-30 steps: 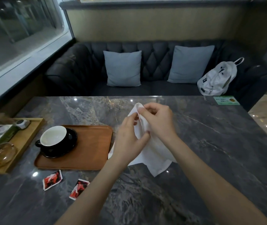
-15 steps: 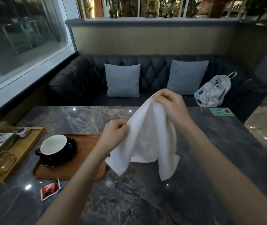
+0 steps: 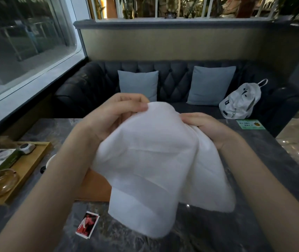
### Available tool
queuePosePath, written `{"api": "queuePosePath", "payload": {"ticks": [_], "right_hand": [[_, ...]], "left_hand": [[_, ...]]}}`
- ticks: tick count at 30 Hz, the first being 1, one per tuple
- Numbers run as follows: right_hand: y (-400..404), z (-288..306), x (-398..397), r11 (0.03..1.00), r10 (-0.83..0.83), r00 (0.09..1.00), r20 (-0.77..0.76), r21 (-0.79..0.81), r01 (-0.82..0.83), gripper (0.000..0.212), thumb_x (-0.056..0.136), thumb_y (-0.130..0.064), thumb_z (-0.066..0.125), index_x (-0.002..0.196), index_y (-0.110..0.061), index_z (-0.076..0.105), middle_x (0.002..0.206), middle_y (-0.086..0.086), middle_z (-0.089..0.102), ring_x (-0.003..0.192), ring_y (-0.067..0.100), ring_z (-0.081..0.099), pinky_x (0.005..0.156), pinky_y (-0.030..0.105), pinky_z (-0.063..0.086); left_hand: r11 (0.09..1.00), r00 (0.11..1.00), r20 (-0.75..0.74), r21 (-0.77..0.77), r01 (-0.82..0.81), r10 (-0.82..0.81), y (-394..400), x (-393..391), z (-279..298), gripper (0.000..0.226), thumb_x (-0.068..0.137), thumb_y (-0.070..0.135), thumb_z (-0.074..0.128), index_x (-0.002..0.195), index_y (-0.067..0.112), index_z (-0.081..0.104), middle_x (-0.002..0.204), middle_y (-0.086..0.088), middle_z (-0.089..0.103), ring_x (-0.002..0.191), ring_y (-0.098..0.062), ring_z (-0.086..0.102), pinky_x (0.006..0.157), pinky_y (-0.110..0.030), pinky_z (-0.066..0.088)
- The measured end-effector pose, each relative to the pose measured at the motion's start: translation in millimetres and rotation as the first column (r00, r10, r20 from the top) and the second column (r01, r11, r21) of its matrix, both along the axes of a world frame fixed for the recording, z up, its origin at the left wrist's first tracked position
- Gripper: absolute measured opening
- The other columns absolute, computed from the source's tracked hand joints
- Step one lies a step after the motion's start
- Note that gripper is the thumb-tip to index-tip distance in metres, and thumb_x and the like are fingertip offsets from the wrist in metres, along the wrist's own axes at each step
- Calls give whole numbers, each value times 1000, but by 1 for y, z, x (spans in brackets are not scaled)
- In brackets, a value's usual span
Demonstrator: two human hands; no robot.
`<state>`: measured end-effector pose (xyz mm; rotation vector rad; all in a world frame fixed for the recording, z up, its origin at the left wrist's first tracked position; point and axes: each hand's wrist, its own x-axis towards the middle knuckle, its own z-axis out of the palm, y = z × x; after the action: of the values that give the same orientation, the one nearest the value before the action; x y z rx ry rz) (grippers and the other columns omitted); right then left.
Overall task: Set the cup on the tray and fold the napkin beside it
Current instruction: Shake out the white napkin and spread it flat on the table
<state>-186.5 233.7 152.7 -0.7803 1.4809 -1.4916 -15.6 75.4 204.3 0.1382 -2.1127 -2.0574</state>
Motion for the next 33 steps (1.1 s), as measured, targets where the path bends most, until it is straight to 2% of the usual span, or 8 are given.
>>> {"api": "queuePosePath", "payload": {"ticks": [4, 6, 9, 15, 23, 27, 31, 33], "right_hand": [[-5, -16, 5, 996, 61, 938, 340, 35, -78, 23, 73, -17, 57, 84, -10, 76, 82, 5, 74, 77, 16, 70, 71, 25, 57], [-12, -38, -1, 984, -43, 926, 375, 174, -25, 26, 76, -17, 61, 96, -4, 72, 89, 10, 73, 83, 22, 68, 78, 31, 55], [-16, -76, -13, 922, -227, 966, 124, 348, 172, 15, 88, -15, 57, 94, -4, 66, 84, 12, 67, 74, 21, 62, 66, 28, 51], [-12, -128, -28, 891, -68, 837, -544, 344, 295, 32, 89, -14, 54, 58, -19, 47, 59, -5, 46, 54, 6, 40, 43, 10, 32], [-20, -171, -55, 844, -64, 738, -671, 359, 399, 31, 89, -21, 55, 59, -22, 45, 60, -4, 48, 67, 18, 46, 57, 32, 33], [-29, -183, -63, 846, -106, 729, -676, 324, 423, 22, 89, -23, 55, 68, -20, 54, 64, -5, 54, 69, 18, 51, 60, 31, 36], [-36, -193, -71, 834, -133, 751, -647, 336, 437, 21, 88, -25, 55, 78, -8, 63, 77, 8, 65, 74, 24, 58, 66, 37, 45], [-36, -194, -74, 836, -145, 798, -585, 359, 414, 20, 88, -23, 57, 88, -4, 65, 85, 11, 66, 80, 23, 58, 73, 37, 46]], "left_hand": [[998, 999, 32, 63, -8, 6, -14, -10, -11, 8, 70, 5, 66, 73, 12, 69, 64, 0, 68, 58, -9, 64, 57, -19, 53], [983, 977, 163, -146, -113, 136, -28, -22, -34, 9, 79, 8, 64, 76, 14, 70, 68, 1, 68, 64, -8, 64, 64, -21, 53], [834, 894, 314, -541, -107, 319, -47, -38, -86, 6, 83, 18, 65, 78, 17, 68, 72, 4, 64, 71, -11, 60, 68, -23, 46], [665, 843, 390, -745, 52, 372, -46, -60, -165, 11, 84, 18, 63, 87, 8, 68, 76, 0, 58, 70, -13, 53, 56, -17, 37], [299, 826, 55, -944, -140, 561, -21, -93, -223, 31, 85, 13, 55, 115, 9, 60, 119, -13, 59, 112, -33, 51, 86, -41, 41], [380, 881, 2, -903, -201, 472, 35, -87, -266, 46, 87, 27, 35, 125, 6, 51, 132, -15, 54, 121, -33, 52, 98, -47, 43], [580, 845, 310, -814, -1, 436, 78, -72, -308, 70, 86, 54, -7, 145, 15, -7, 152, 5, -13, 139, -14, -17, 113, -35, -9], [600, 819, 382, -798, 59, 428, 86, -68, -325, 74, 79, 59, -20, 139, 16, -19, 150, 4, -20, 135, -14, -26, 114, -37, -12]]}}
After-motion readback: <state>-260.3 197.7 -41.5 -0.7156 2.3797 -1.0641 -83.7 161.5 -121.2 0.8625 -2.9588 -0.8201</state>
